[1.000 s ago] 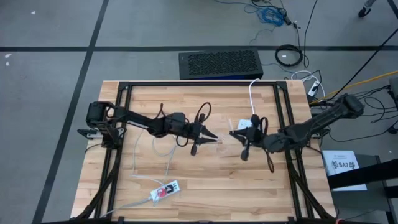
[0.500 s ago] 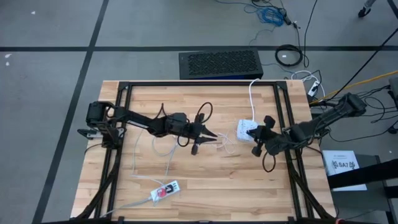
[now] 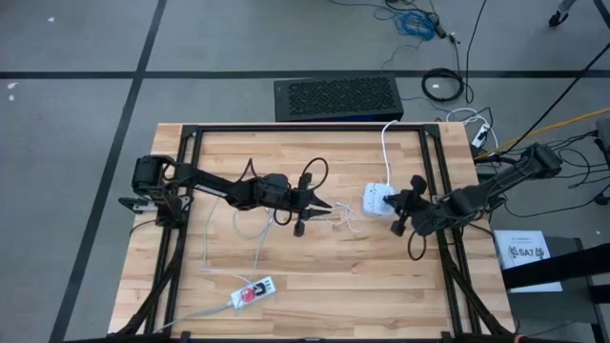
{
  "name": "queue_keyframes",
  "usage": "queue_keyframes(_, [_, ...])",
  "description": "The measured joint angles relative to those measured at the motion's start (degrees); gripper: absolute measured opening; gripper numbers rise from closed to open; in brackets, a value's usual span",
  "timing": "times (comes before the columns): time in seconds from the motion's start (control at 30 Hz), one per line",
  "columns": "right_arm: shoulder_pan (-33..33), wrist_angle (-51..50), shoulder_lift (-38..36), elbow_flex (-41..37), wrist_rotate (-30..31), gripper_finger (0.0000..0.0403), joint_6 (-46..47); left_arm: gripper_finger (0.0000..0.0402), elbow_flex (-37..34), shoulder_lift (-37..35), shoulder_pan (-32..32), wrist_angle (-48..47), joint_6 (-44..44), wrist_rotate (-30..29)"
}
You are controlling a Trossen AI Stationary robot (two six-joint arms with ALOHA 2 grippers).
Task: Insert USB
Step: Insert the white charger cable into the blue adapter
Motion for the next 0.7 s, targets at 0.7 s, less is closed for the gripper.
queue_keyframes(0.7, [-0.02,-2.74,-3.24,-0.02,-4.92,0.0,1.33,0.0072,0.0,0.04,0.01,0.02,-0.07,-0.02])
